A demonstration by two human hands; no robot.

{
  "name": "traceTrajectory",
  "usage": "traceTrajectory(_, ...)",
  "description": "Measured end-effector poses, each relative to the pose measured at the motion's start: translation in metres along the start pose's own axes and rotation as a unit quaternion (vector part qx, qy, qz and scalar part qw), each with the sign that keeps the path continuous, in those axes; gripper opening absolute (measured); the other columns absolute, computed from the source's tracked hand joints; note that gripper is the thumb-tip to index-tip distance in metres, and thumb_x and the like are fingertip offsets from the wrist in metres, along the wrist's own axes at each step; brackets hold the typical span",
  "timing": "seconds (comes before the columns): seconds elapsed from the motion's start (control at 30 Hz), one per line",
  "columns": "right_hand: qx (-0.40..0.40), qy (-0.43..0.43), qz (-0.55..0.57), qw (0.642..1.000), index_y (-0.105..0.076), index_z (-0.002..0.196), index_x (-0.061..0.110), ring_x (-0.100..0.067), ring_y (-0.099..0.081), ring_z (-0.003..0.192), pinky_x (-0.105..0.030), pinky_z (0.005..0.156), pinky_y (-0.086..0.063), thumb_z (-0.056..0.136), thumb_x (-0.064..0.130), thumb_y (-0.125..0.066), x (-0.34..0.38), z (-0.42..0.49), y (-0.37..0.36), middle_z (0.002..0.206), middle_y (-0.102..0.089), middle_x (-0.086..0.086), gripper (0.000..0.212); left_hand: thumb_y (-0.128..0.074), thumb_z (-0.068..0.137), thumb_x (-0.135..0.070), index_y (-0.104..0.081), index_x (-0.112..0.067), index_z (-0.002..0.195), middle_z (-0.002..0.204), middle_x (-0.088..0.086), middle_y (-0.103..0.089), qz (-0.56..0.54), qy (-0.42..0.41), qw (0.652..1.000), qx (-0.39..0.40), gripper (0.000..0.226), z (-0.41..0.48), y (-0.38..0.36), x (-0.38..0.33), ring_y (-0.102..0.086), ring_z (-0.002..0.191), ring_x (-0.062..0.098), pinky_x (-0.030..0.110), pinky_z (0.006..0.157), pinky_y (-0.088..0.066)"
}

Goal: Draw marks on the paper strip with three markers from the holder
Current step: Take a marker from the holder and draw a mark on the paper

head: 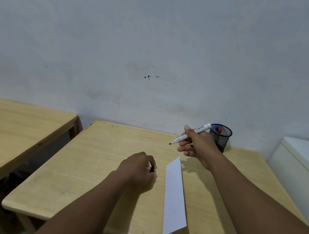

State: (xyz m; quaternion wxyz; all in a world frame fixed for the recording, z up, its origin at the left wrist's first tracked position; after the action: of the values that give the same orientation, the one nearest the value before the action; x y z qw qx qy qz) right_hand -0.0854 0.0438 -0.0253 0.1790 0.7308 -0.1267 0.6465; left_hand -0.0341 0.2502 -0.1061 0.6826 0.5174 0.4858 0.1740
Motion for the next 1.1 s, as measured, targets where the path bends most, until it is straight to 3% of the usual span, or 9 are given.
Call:
traceTrajectory(0.1, -0.006, 0.003, 0.012, 1.0, -0.069, 0.093, 0.008, -0.022, -0.073, 0.055, -0.03, 0.055, -0.053, 0.101, 0.039, -0.061, 0.002, 0.002, 0.006, 0.073, -0.071, -0.011, 0.033, -0.07, 0.075, -0.062, -0.06, -0.037, 0.129, 0.129, -0.007, -0.052, 0.015, -0.023, 1.0, 0.015, 0.06, 0.003, -0.002, -0.002, -0.047, 0.125, 0.016, 0.04, 0.1, -0.048)
traceTrajectory(0.2, -0.009, 0.001, 0.022, 1.0, -0.068, 0.092, 0.009, -0.022, -0.072, 0.055, -0.03, 0.056, -0.052, 0.101, 0.039, -0.061, 0.001, 0.003, 0.01, 0.071, -0.07, -0.011, 0.032, -0.067, 0.068, -0.079, -0.054, -0.044, 0.138, 0.14, -0.004, -0.046, 0.043, -0.055, 0.997, 0.031, 0.079, 0.001, -0.008, -0.012, -0.037, 0.133, 0.019, 0.045, 0.106, -0.043)
traceTrajectory(0.4, -0.006, -0.007, 0.039, 0.999, -0.069, 0.095, 0.007, -0.024, -0.074, 0.058, -0.03, 0.053, -0.053, 0.101, 0.04, -0.062, -0.012, 0.003, 0.009, 0.072, -0.072, -0.011, 0.034, -0.054, 0.065, -0.09, -0.053, -0.049, 0.136, 0.143, -0.007, -0.043, 0.097, -0.072, 0.992, 0.044, 0.082, -0.004, -0.029, -0.022, -0.033, 0.138, 0.02, 0.048, 0.112, -0.031)
traceTrajectory(0.53, -0.016, -0.028, 0.077, 0.997, -0.072, 0.101, 0.007, -0.033, -0.08, 0.074, -0.034, 0.06, -0.058, 0.102, 0.041, -0.059, -0.033, 0.002, -0.001, 0.085, -0.08, -0.017, 0.036, -0.05, 0.068, -0.09, -0.05, -0.049, 0.138, 0.147, -0.006, -0.042, 0.117, -0.073, 0.99, 0.034, 0.081, -0.006, -0.032, -0.022, -0.032, 0.141, 0.021, 0.051, 0.113, -0.03)
traceTrajectory(0.63, -0.078, -0.032, 0.105, 0.991, -0.074, 0.099, 0.008, -0.032, -0.081, 0.076, -0.038, 0.066, -0.062, 0.099, 0.036, -0.066, -0.059, -0.002, -0.007, 0.085, -0.081, -0.016, 0.03, -0.05, 0.071, -0.087, -0.047, -0.05, 0.137, 0.15, -0.007, -0.04, 0.109, -0.077, 0.991, 0.022, 0.076, -0.009, -0.034, -0.022, -0.032, 0.142, 0.022, 0.052, 0.113, -0.028)
traceTrajectory(0.73, -0.136, -0.024, 0.124, 0.983, -0.074, 0.099, 0.008, -0.023, -0.074, 0.065, -0.038, 0.067, -0.061, 0.092, 0.024, -0.076, -0.084, -0.007, -0.005, 0.076, -0.076, -0.014, 0.018, -0.05, 0.074, -0.084, -0.048, -0.054, 0.133, 0.148, -0.009, -0.037, 0.096, -0.103, 0.99, 0.019, 0.066, -0.009, -0.037, -0.023, -0.035, 0.138, 0.024, 0.051, 0.111, -0.028)
traceTrajectory(0.9, -0.162, -0.015, 0.085, 0.983, -0.073, 0.092, 0.005, -0.022, -0.07, 0.055, -0.031, 0.052, -0.056, 0.096, 0.016, -0.068, -0.099, -0.011, 0.003, 0.067, -0.072, -0.012, 0.013, -0.047, 0.08, -0.081, -0.054, -0.056, 0.134, 0.144, -0.01, -0.042, 0.116, -0.12, 0.985, 0.04, 0.06, -0.009, -0.036, -0.025, -0.034, 0.139, 0.022, 0.051, 0.111, -0.029)
traceTrajectory(1.1, -0.089, 0.04, -0.046, 0.994, -0.071, 0.089, 0.007, -0.024, -0.076, 0.057, -0.032, 0.051, -0.059, 0.095, 0.016, -0.066, -0.102, -0.009, -0.002, 0.07, -0.077, -0.012, 0.012, -0.054, 0.065, -0.092, -0.045, -0.058, 0.14, 0.143, -0.011, -0.041, 0.121, -0.118, 0.983, 0.072, 0.083, -0.012, -0.031, -0.029, -0.03, 0.14, 0.022, 0.05, 0.115, -0.024)
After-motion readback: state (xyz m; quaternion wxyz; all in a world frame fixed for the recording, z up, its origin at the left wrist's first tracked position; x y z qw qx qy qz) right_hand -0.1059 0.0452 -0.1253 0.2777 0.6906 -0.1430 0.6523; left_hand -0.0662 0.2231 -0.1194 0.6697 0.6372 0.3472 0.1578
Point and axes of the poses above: each hand's wrist, its own z-axis towards the middle knuckle, its own y-axis out of the back of the hand, x = y × z, the point moved 2 cm from there along z, towards the middle knuckle
